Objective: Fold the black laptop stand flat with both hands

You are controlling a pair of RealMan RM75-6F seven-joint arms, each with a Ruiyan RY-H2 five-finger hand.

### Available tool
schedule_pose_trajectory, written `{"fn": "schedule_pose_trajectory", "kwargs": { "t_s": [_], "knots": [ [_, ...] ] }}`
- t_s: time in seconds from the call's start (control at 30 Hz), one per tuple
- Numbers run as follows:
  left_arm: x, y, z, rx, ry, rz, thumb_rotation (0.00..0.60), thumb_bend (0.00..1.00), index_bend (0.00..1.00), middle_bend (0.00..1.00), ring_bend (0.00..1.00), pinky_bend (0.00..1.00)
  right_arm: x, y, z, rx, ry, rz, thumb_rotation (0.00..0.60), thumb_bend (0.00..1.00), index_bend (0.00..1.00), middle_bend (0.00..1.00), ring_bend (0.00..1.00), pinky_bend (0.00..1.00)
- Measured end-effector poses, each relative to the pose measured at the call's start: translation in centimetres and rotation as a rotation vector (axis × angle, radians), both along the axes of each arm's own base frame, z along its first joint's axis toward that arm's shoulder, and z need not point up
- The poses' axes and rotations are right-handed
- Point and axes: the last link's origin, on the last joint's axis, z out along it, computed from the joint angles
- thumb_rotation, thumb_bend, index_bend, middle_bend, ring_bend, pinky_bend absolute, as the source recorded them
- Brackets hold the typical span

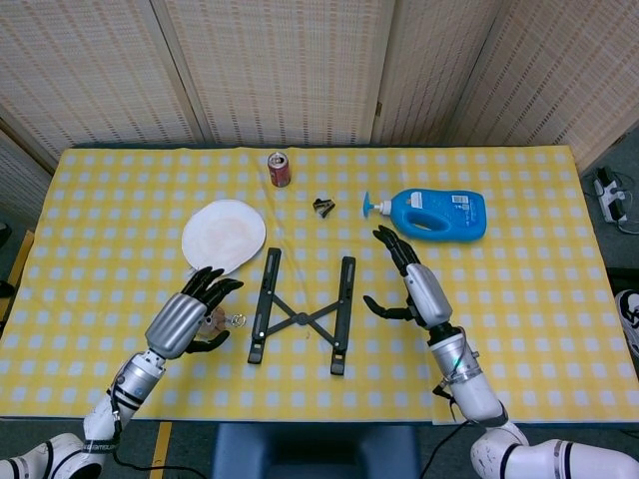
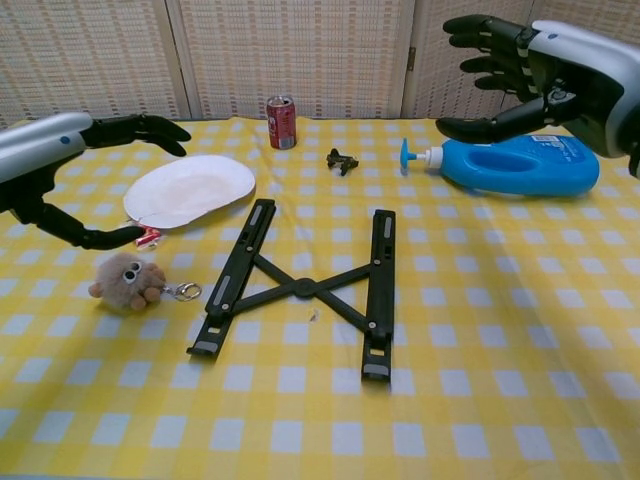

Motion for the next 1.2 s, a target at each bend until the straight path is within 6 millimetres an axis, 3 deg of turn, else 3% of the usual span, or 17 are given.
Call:
{"fn": "schedule_pose_trajectory", "kwargs": {
  "t_s": [0.1,0.27,0.47,0.6,0.7,0.87,1.2],
  "knots": [
    [0.4,1.4,-0.4,0.023,0.084,-0.052,0.600,0.35,0.16,0.20,0.08,0.00,0.0,0.8,0.2,-0.041,0.106,0.096,0.600,0.34,0.24,0.33,0.36,0.20],
    [1.2,4.0,-1.6,0.056,0.196,-0.123,0.600,0.34,0.14,0.20,0.08,0.00,-0.2,1.9,0.1,-0.120,0.297,0.236,0.600,0.34,0.39,0.47,0.51,0.40],
    [1.5,7.0,-3.5,0.091,0.306,-0.168,0.600,0.24,0.08,0.16,0.08,0.00,-0.5,2.4,-0.5,-0.194,0.475,0.343,0.600,0.34,0.46,0.56,0.61,0.53],
    [1.2,8.7,-4.7,0.123,0.370,-0.182,0.600,0.17,0.01,0.07,0.04,0.00,-0.7,2.4,-1.3,-0.214,0.560,0.388,0.600,0.33,0.49,0.61,0.65,0.61],
    [0.9,9.8,-5.5,0.150,0.412,-0.192,0.600,0.16,0.00,0.01,0.01,0.00,-0.8,2.4,-2.2,-0.213,0.598,0.408,0.600,0.31,0.50,0.63,0.67,0.64],
    [0.5,11.1,-7.2,0.184,0.467,-0.197,0.600,0.15,0.00,0.00,0.00,0.00,-0.9,2.4,-3.3,-0.212,0.646,0.426,0.600,0.31,0.50,0.64,0.68,0.65],
    [0.8,11.5,-10.2,0.160,0.451,-0.185,0.600,0.15,0.00,0.00,0.00,0.00,-1.5,2.3,-5.4,-0.183,0.683,0.424,0.600,0.31,0.50,0.65,0.68,0.65]
  ]
}}
